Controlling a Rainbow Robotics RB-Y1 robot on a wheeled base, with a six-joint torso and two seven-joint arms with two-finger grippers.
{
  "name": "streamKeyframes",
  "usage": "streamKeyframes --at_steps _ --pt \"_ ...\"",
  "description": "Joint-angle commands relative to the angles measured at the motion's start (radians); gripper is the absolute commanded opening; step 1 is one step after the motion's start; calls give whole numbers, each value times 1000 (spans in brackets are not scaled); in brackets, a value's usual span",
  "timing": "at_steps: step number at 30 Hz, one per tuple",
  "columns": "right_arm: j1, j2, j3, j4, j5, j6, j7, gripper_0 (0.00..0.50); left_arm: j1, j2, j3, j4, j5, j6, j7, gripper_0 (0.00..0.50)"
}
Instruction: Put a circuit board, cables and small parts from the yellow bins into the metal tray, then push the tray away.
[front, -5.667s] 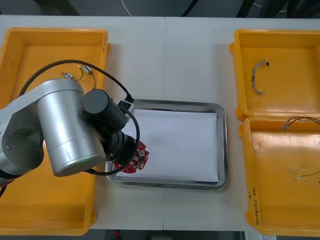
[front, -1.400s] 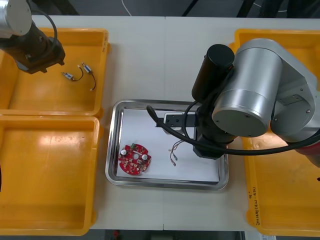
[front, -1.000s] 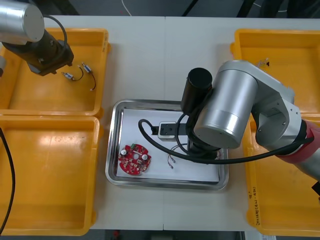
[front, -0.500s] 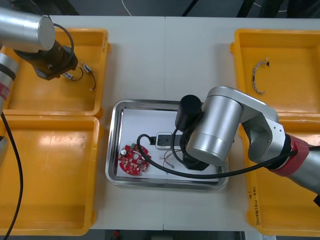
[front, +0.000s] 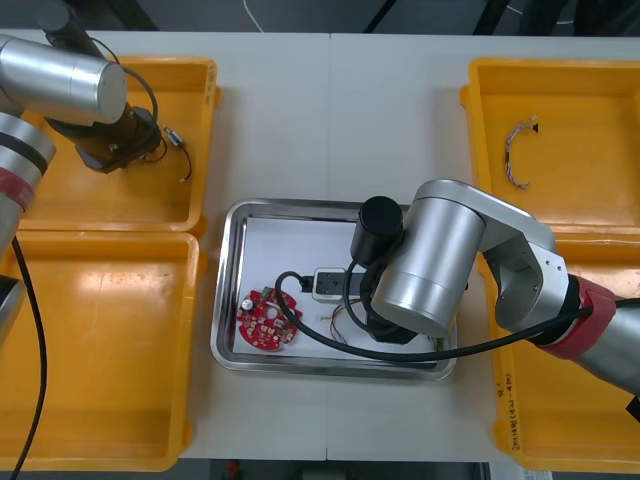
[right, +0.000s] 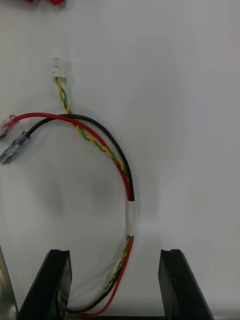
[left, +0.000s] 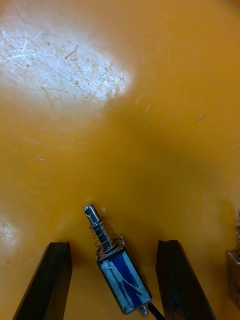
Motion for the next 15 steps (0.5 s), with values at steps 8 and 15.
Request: streamKeyframes --at_steps 8,15 --pt "6 31 -52 -60 42 42 0 500 -46 -10 -28 -5 30 8 47 0" --pt "-8 21 -158 -185 18 212 -13 500 -46 19 -28 -59 30 86 -3 0"
